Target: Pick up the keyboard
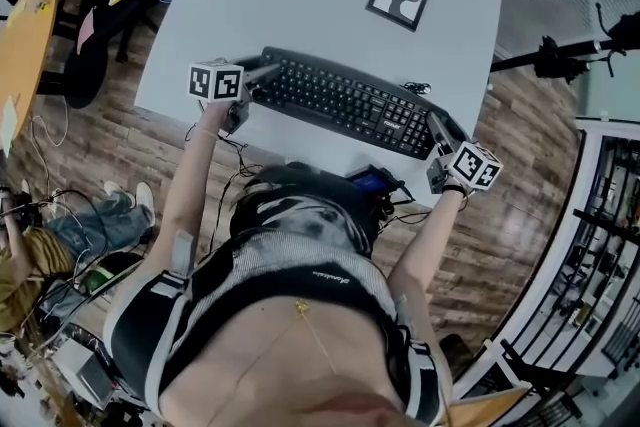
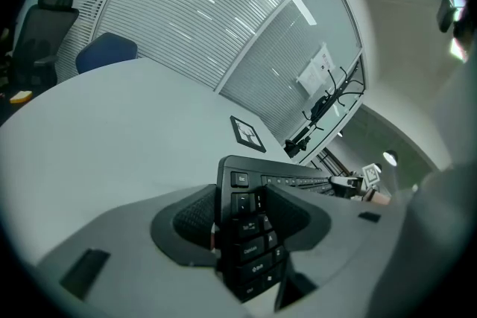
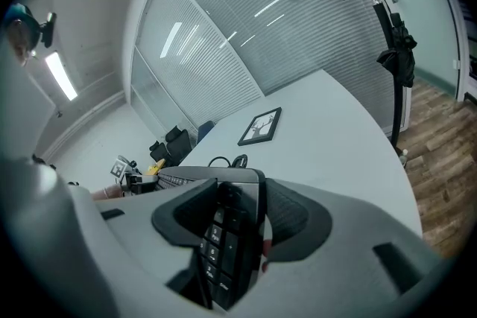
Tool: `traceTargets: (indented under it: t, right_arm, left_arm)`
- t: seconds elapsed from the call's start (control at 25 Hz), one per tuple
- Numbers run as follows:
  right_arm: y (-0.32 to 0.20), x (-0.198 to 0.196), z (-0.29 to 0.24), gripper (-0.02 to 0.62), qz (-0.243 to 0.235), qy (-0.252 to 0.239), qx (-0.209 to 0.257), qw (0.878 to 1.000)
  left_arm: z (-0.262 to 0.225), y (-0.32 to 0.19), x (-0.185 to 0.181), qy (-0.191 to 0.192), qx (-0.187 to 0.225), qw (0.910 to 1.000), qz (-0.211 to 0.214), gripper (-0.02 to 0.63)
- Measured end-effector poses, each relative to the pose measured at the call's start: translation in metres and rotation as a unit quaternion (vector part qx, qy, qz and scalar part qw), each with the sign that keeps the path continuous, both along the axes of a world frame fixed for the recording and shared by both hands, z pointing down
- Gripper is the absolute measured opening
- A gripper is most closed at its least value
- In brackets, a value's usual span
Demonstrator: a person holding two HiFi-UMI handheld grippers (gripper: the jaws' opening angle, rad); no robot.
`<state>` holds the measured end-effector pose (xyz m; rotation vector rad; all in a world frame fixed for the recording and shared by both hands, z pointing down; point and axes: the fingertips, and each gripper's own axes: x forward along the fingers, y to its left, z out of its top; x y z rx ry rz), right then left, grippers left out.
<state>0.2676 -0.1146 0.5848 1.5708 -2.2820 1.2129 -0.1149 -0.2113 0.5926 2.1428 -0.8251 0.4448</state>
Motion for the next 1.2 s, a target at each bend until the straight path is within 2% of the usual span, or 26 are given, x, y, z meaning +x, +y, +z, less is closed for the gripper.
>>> traceTargets:
  t: [0.16, 0.28, 0.44, 0.76, 1.04, 1.2]
  right_arm:
    - [0.000, -0.002, -0.011, 0.198, 0.000, 0.000, 0.007, 1.000]
    - [0.000, -0.002, -0.022, 0.199, 0.000, 0.002, 0.014, 1.000]
    - [0.000, -0.004, -0.038, 0.199, 0.001, 0.008, 0.025, 1.000]
    - [0.001, -0.009, -0.060, 0.202, 0.008, 0.020, 0.034, 0.999]
    - [0.001, -0.014, -0.086, 0.202, 0.010, 0.027, 0.057, 0.998]
    - [0.001, -0.018, -0.102, 0.204, 0.010, 0.028, 0.070, 0.997]
  left_arm:
    - [-0.004, 0.004, 0.002, 0.010, -0.006, 0.9999, 0.007, 0.195]
    - [-0.017, 0.001, 0.001, 0.006, 0.007, 0.9999, 0.004, 0.195]
    - [-0.027, 0.003, 0.003, 0.020, 0.007, 0.9997, 0.009, 0.195]
    - [-0.047, 0.003, -0.003, 0.021, 0.018, 0.9996, 0.006, 0.195]
    - [-0.070, 0.001, -0.007, 0.028, 0.034, 0.9990, 0.009, 0.195]
    - [-0.091, -0.005, -0.013, 0.022, 0.064, 0.9977, 0.003, 0.195]
